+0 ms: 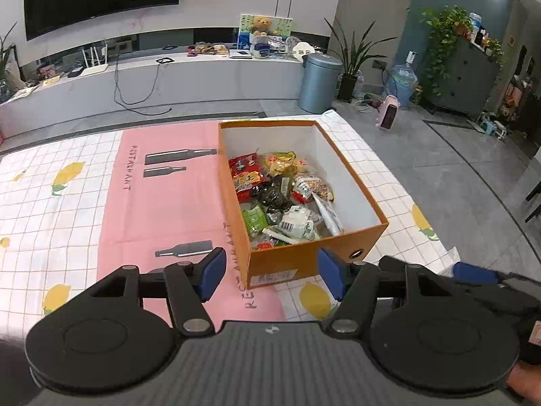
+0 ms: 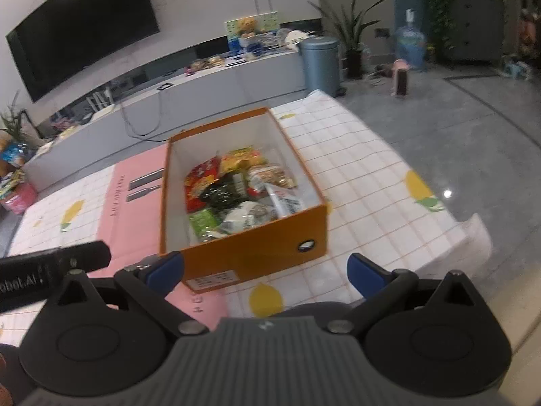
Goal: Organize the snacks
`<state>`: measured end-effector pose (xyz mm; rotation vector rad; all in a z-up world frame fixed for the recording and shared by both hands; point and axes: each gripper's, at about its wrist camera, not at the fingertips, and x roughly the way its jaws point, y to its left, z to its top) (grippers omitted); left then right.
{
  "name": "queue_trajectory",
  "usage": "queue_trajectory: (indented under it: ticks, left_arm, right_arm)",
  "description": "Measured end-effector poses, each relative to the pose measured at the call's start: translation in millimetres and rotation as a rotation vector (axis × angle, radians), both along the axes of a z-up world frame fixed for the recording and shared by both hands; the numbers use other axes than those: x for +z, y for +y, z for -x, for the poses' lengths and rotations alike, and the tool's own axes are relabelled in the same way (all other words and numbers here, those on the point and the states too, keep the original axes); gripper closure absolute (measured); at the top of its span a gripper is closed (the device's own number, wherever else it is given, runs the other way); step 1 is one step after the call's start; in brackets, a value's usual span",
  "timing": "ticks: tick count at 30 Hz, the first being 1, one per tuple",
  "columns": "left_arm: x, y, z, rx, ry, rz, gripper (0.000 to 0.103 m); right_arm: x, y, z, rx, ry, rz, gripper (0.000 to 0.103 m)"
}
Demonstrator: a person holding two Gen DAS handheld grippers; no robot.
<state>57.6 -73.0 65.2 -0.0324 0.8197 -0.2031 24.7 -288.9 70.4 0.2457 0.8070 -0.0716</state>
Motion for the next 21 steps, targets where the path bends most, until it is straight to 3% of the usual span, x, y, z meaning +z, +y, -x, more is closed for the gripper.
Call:
queue_trajectory:
  ticks: [9, 15, 21]
  left_arm:
    - [0, -4, 14, 0.007, -0.003, -0.016, 0.03]
    - [-4, -4, 17, 0.025, 0.009, 0.013, 0.03]
    - [-3, -8, 24, 0.015, -0.027, -0.012, 0.03]
  right_arm:
    - [-4, 8, 7, 0.016, 0.052, 0.089, 0.003]
    - [-6, 7, 9, 0.005, 0.044, 0.064, 0.003]
    - [-8, 8, 9, 0.004, 0.047, 0.071, 0.003]
